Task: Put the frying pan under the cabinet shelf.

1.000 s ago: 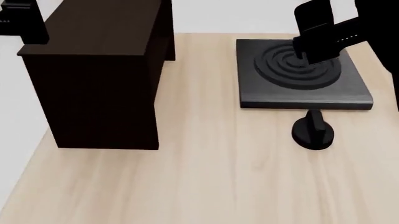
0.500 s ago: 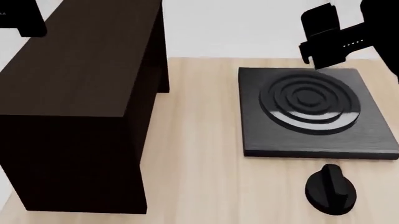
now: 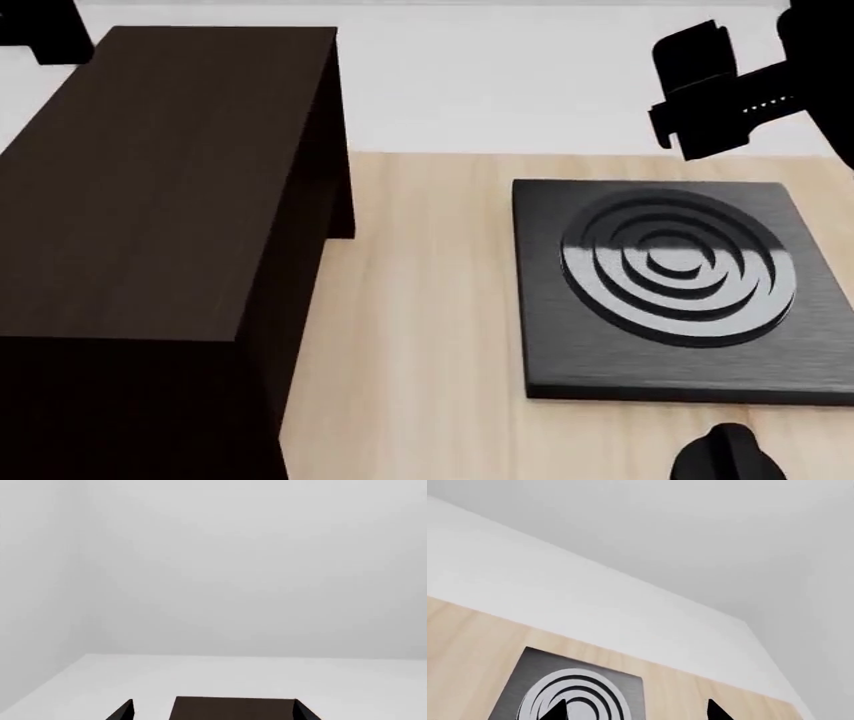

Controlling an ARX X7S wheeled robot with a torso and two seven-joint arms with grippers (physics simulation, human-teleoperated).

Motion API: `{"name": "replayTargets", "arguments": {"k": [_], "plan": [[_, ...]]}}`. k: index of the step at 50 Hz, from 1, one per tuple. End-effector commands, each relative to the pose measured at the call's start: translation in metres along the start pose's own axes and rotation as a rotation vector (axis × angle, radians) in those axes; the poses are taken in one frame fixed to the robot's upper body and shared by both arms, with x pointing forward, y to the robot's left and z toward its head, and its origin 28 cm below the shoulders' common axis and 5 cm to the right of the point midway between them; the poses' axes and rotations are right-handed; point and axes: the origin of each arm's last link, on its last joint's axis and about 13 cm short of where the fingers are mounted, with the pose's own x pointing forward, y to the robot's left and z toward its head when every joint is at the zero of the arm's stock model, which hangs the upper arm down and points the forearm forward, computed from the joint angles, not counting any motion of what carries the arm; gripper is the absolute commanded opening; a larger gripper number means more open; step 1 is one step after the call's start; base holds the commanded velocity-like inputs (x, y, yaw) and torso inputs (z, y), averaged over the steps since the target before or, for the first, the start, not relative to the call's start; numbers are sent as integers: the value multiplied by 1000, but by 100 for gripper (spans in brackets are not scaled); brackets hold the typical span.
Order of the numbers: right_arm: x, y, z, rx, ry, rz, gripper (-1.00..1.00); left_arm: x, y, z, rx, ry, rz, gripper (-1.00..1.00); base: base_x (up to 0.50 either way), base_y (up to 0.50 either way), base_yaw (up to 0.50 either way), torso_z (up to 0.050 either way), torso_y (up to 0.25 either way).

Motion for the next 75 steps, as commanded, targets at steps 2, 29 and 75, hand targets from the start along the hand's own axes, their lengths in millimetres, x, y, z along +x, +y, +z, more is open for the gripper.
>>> {"name": "replayTargets", "arguments": {"k": [2, 29, 75], "plan": [[1, 0, -7, -8, 20, -15, 100, -2, 0, 1, -2, -15, -7, 100, 500, 0, 0, 0, 0], [-42, -21, -6, -24, 36, -110, 100, -1, 6, 13, -6, -46, 13, 100, 37, 0, 0, 0, -116], [-149, -91, -78, 225, 270, -369, 100, -2, 4, 15, 4, -50, 11, 100, 0, 0, 0, 0, 0]]}}
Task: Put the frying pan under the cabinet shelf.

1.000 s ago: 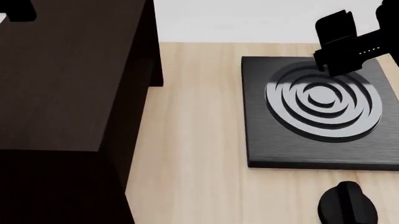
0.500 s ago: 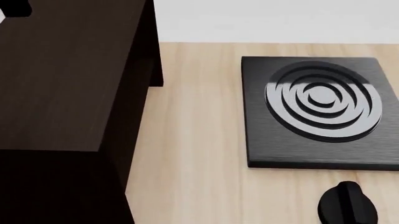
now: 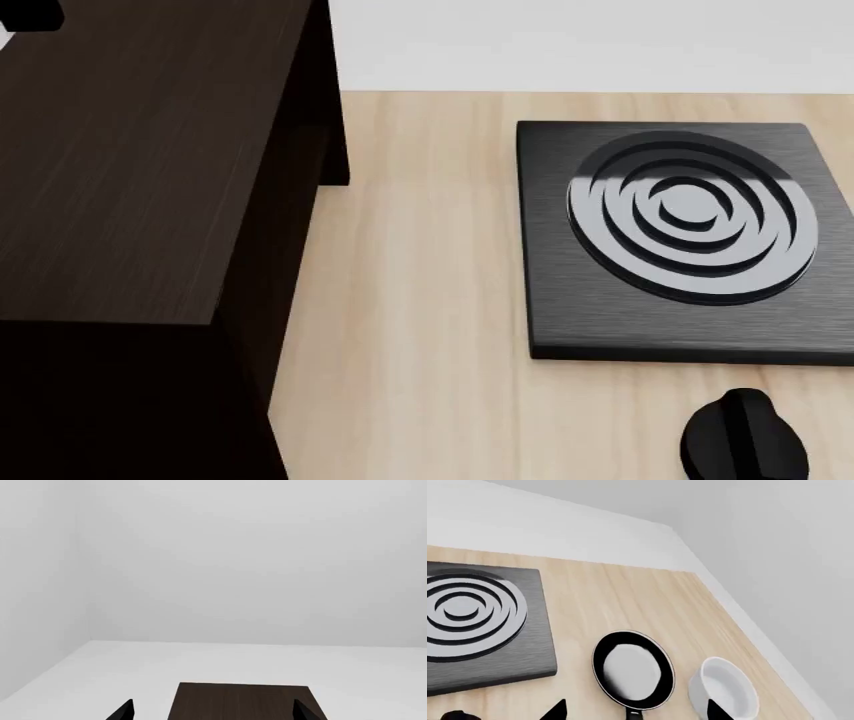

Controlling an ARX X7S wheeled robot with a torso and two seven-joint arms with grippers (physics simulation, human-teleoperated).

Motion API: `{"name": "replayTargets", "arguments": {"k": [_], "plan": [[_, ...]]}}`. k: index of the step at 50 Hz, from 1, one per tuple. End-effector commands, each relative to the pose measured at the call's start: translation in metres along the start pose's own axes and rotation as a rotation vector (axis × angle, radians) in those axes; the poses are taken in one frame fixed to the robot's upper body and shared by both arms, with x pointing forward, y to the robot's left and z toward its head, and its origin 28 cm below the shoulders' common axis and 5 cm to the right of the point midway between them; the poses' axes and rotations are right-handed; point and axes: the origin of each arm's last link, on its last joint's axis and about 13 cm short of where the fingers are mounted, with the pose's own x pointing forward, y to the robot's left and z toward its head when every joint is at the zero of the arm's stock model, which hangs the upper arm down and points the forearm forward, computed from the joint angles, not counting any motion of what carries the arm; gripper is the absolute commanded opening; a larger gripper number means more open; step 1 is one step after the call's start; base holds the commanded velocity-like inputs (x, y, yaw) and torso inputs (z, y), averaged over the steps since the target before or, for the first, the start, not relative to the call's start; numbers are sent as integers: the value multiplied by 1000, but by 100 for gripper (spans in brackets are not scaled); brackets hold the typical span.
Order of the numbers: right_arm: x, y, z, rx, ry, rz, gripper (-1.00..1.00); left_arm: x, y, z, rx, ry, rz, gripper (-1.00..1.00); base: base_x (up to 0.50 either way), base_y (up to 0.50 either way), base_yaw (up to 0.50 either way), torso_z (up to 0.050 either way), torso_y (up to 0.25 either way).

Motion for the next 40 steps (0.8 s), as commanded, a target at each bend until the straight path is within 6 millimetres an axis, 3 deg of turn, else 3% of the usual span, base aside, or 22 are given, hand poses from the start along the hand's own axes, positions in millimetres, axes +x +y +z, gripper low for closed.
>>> {"name": "replayTargets", "arguments": {"k": [1, 24, 40], "plan": [[0, -18, -5, 71, 57, -16, 100, 0, -2, 2, 7, -3, -2, 100, 0, 0, 0, 0, 0], [54, -35, -19, 165, 176, -37, 100, 11, -9, 6, 24, -1, 40, 100, 0, 0, 0, 0, 0], [91, -45, -45, 230, 281, -5, 100, 17, -17, 11, 48, -7, 71, 100, 0, 0, 0, 0, 0]]}}
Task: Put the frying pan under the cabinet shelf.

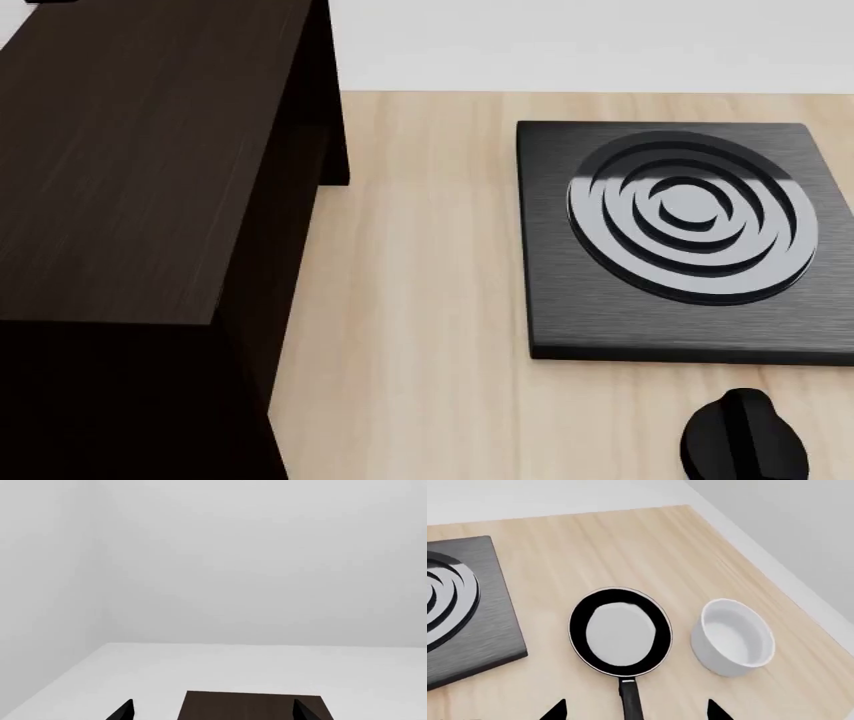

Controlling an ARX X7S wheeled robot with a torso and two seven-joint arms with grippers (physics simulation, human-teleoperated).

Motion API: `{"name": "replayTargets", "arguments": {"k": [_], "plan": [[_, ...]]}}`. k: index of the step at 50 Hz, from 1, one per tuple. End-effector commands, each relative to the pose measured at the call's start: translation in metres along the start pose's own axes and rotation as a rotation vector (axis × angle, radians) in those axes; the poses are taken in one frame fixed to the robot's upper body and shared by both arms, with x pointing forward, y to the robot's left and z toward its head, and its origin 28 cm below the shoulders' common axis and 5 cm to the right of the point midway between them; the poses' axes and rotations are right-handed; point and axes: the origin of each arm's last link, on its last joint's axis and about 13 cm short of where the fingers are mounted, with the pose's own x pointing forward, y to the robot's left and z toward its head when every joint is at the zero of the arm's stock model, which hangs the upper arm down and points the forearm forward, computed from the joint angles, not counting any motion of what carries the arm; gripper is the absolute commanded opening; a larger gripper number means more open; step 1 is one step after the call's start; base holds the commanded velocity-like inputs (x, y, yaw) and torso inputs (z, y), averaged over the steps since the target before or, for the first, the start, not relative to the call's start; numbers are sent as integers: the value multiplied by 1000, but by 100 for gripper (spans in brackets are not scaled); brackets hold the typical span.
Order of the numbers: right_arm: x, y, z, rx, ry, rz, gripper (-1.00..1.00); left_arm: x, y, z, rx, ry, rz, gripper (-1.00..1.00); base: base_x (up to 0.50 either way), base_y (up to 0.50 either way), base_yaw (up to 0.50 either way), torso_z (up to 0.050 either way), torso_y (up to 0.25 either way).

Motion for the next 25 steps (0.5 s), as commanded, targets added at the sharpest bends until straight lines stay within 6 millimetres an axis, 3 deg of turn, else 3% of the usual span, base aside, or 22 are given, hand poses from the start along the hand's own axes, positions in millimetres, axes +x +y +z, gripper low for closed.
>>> {"name": "replayTargets", "arguments": {"k": [1, 25], "plan": [[27, -10, -12, 46, 76, 19, 100, 4, -4, 4, 8, -6, 23, 100, 0, 0, 0, 0, 0], [52, -27, -25, 34, 147, -1, 100, 4, -11, 9, 27, -11, 63, 100, 0, 0, 0, 0, 0]]}}
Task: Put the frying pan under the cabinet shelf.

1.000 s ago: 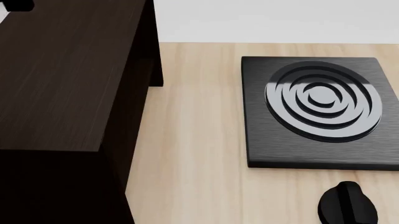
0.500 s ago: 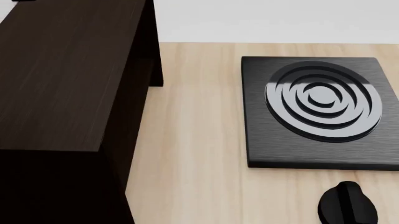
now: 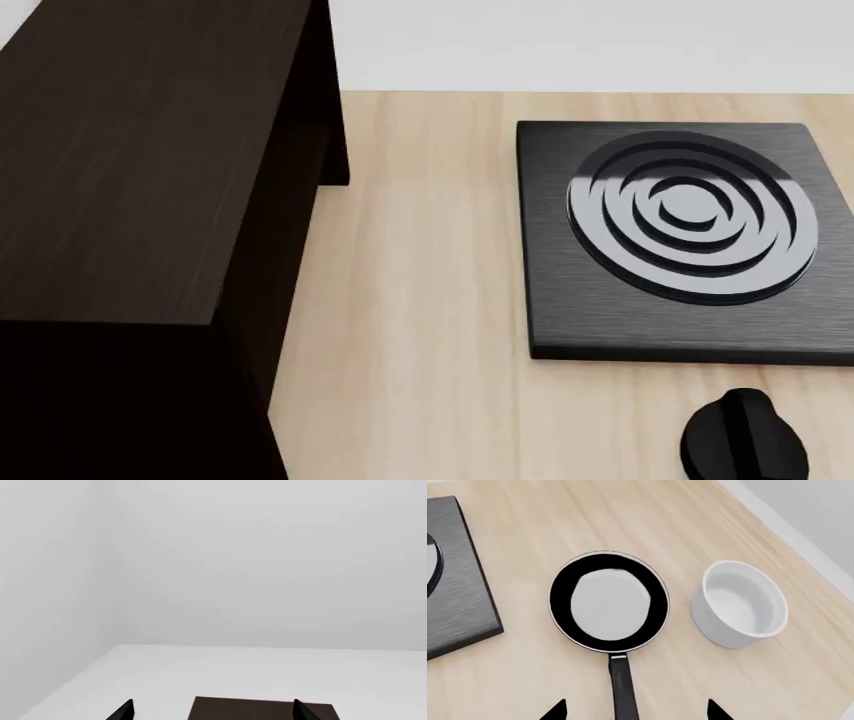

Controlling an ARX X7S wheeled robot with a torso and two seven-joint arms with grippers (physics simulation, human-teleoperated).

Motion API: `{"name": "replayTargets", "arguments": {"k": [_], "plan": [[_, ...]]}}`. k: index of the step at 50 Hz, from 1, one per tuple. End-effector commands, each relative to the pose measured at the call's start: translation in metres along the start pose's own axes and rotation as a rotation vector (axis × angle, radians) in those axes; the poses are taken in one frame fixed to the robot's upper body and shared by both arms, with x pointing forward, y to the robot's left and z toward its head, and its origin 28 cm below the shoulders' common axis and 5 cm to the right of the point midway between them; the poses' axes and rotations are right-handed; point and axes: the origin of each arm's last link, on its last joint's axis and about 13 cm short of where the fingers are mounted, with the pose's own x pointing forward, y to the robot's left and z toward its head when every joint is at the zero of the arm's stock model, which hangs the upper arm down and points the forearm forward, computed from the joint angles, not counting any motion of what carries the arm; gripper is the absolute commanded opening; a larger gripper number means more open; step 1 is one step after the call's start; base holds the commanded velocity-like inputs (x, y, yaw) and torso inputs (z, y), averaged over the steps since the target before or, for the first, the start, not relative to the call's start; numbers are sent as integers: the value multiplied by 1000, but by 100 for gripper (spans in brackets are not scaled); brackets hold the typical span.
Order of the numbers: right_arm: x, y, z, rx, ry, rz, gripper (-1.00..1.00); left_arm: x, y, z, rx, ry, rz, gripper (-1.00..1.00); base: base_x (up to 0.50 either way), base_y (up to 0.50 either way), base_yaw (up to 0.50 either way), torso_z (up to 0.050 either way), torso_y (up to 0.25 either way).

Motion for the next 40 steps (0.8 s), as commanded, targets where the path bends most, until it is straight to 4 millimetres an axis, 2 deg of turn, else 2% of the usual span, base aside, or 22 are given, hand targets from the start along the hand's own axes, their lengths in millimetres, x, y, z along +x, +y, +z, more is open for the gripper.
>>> {"name": "replayTargets", "arguments": {"k": [1, 17, 28, 40], "plan": [[15, -9, -5, 1, 25, -6, 100, 0, -5, 4, 8, -6, 19, 100, 0, 0, 0, 0, 0], [46, -9, -13, 10, 69, 10, 100, 9, -11, 3, 22, -1, 48, 100, 0, 0, 0, 0, 0], [66, -5, -7, 12, 68, 36, 100, 17, -14, 7, 34, -6, 66, 100, 0, 0, 0, 0, 0], [85, -3, -10, 23, 81, 58, 100, 21, -20, 6, 38, -3, 78, 100, 0, 0, 0, 0, 0]]}}
